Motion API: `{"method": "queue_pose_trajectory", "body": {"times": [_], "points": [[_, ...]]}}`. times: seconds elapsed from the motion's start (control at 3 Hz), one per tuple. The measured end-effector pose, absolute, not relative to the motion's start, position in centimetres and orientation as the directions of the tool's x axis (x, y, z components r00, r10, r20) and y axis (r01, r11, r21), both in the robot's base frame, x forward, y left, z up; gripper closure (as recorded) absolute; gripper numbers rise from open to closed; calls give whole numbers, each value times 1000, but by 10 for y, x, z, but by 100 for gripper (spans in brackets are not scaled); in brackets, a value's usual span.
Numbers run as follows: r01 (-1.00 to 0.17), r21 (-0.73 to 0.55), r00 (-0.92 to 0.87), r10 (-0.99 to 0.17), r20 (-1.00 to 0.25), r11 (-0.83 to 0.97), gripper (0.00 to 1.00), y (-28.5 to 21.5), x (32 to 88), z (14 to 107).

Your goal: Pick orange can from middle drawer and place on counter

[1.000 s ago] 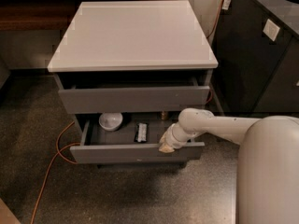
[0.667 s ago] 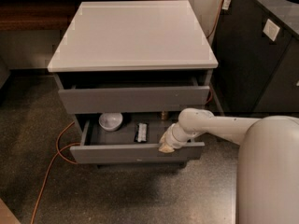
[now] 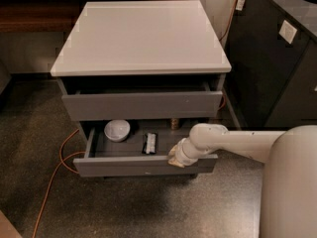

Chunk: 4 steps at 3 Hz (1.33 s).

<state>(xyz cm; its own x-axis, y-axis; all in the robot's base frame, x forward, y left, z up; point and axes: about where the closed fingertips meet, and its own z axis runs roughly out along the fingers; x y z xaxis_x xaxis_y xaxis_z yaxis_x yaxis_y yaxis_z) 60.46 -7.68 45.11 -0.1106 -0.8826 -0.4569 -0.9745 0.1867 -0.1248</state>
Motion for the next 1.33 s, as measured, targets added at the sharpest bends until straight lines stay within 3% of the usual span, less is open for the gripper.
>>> {"method": "queue_pose_trajectory", "body": {"times": [1.33], "points": [[-973, -134, -106, -884, -456, 186, 100, -77, 585, 454]]}}
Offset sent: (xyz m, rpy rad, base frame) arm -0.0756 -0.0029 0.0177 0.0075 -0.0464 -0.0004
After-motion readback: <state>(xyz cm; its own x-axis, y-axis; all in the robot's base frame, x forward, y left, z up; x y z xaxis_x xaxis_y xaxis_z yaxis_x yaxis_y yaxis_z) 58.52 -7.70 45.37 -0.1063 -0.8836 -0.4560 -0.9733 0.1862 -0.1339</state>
